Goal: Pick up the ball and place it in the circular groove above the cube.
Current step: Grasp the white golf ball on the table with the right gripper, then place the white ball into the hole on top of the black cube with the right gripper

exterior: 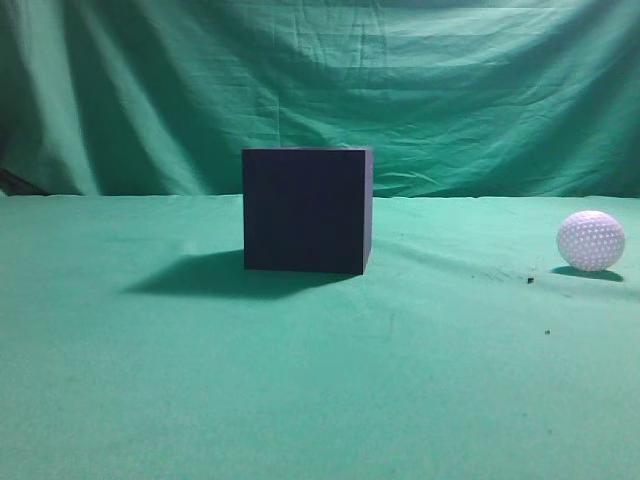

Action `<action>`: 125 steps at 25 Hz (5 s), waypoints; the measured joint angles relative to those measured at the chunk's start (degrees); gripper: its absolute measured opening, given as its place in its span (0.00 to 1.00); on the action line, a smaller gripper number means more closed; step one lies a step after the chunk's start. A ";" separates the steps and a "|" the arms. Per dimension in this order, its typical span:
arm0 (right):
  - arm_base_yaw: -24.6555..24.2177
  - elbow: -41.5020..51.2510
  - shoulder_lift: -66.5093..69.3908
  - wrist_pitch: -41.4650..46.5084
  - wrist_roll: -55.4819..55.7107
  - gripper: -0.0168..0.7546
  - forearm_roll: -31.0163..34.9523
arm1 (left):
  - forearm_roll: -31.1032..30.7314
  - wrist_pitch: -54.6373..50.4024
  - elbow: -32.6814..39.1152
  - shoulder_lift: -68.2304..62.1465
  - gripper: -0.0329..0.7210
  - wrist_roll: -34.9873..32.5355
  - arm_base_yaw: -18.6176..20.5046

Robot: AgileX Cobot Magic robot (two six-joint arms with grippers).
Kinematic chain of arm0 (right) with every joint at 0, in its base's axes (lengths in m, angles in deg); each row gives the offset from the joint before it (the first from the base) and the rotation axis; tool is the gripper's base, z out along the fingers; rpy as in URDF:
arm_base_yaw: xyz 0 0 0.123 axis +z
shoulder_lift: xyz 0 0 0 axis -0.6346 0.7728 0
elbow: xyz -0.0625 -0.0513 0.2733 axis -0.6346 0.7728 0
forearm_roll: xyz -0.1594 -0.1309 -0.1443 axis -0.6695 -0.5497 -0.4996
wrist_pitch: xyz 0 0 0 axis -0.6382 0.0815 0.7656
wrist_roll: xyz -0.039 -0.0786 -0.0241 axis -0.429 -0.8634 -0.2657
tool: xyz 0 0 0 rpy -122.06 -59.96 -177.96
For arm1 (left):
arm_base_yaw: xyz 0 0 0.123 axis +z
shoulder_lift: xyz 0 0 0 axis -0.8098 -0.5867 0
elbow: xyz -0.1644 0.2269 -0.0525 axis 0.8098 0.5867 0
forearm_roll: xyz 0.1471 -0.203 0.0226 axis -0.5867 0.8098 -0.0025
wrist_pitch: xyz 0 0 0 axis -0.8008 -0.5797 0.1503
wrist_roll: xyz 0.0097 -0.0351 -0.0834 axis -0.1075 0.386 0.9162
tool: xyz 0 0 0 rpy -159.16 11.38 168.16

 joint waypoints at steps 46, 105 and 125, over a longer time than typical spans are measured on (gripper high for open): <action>18.84 -45.82 68.73 18.08 -19.60 0.08 10.68 | 0.00 0.00 0.00 0.00 0.04 0.00 0.00; 36.29 -77.09 93.86 24.61 2.70 0.43 -0.61 | 0.00 0.00 0.00 0.00 0.04 0.00 0.00; 39.74 -80.36 106.09 16.17 2.19 0.43 -0.37 | 0.00 0.00 0.00 0.00 0.04 0.00 0.00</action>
